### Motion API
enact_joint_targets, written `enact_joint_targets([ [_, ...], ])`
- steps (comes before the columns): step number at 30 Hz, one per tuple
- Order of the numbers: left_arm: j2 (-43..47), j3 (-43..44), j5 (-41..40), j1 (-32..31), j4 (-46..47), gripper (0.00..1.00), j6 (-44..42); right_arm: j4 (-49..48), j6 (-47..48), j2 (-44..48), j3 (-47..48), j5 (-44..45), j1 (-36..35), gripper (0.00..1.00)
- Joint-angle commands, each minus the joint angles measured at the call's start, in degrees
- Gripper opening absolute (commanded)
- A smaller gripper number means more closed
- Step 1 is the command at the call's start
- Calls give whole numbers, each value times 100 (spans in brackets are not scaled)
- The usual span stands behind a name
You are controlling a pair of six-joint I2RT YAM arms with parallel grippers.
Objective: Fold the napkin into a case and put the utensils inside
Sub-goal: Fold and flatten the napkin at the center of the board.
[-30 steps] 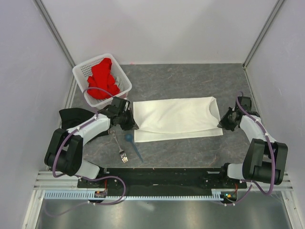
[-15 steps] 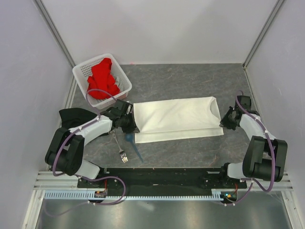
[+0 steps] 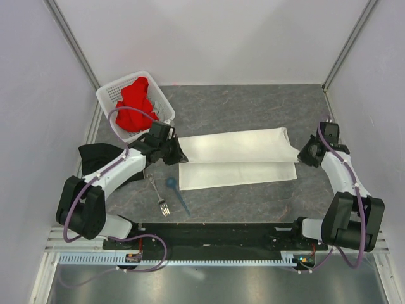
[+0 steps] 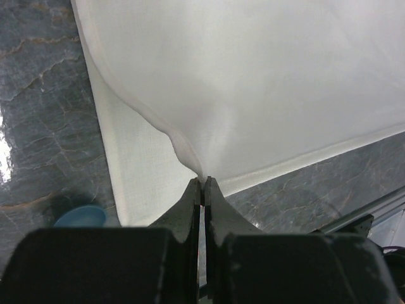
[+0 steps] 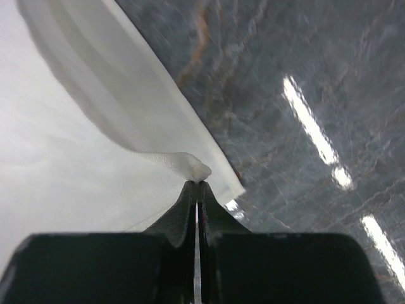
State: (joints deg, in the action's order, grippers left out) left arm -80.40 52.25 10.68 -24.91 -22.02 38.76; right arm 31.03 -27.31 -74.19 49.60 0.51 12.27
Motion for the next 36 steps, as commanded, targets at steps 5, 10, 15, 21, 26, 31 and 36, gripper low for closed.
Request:
enact_joint_targets([
  [5, 104, -408, -259, 21, -74, 2, -132, -325, 85, -270, -619, 748, 126, 0],
  [10, 68, -549, -286, 12, 4, 2, -141, -430, 165, -482, -311, 591, 126, 0],
  [15, 42, -663, -268, 21, 84, 2, -106, -536, 235, -464, -197, 423, 135, 0],
  [21, 25, -804, -207, 12, 137, 2, -36, -615, 200, -587, -196, 300, 126, 0],
  [26, -10, -1067, 22, 12, 198, 2, 52, -615, 165, -702, -530, 353, 135, 0],
  [31, -230, -1270, 233, 12, 312, 2, 166, -694, 68, -876, -794, 476, 126, 0],
  [36, -765, -1077, 207, 12, 356, 2, 210, -624, -187, -1193, -856, 538, 406, 0],
])
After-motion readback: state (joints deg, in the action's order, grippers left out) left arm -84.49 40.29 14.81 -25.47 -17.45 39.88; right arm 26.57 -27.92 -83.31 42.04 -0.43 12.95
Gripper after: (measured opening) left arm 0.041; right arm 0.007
